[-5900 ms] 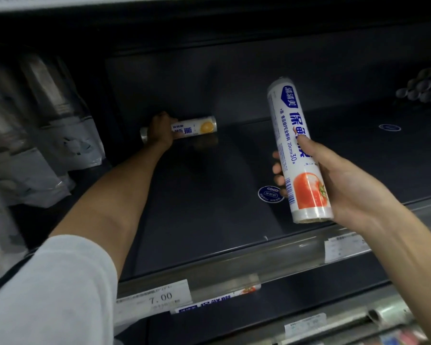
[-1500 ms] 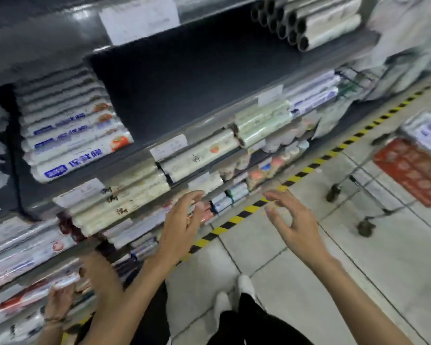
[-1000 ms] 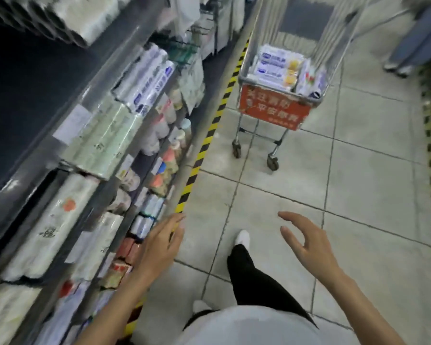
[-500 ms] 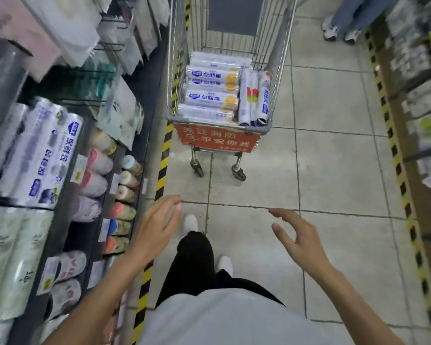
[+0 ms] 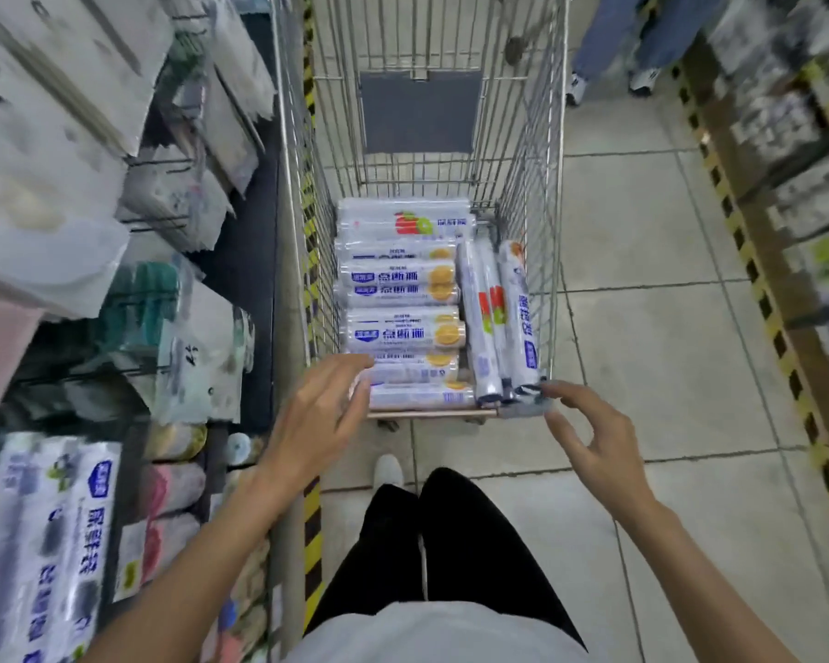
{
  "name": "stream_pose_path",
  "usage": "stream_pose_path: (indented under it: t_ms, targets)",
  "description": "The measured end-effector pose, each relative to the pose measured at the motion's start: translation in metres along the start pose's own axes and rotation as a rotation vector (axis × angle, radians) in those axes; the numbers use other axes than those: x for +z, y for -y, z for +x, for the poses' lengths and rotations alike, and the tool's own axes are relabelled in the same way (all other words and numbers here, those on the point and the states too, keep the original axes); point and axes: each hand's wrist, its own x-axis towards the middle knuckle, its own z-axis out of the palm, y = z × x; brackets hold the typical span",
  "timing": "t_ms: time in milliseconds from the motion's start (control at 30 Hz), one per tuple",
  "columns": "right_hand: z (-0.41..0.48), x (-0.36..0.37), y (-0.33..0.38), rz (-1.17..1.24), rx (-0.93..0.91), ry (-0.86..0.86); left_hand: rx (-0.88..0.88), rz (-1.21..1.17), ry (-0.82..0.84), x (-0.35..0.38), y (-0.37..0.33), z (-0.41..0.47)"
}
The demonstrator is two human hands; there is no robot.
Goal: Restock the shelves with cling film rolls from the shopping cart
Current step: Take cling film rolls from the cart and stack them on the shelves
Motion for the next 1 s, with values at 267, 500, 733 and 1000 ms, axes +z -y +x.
stream_pose_path:
  t_ms: [267,500,733,1000]
  targets:
    - [0.219,0.044,0.005,-0.067,-0.057,0.14,-0.082,0.186,0.118,0.06,0.076,0.143]
    - [0.351,0.136,-0.021,-0.341,-0.15,0.485,-0.284,0.443,0.45,0.138,0.121,0.202]
    - [0.387,0.175,-0.026,-0.781,-0.222,0.671,-0.155,0.686,0.45,0.153,0.135,0.208]
    - [0.38,0.1,0.028,-0.457,-0.165,0.614,-0.699,-0.036,0.375,0.112,0.119,0.17]
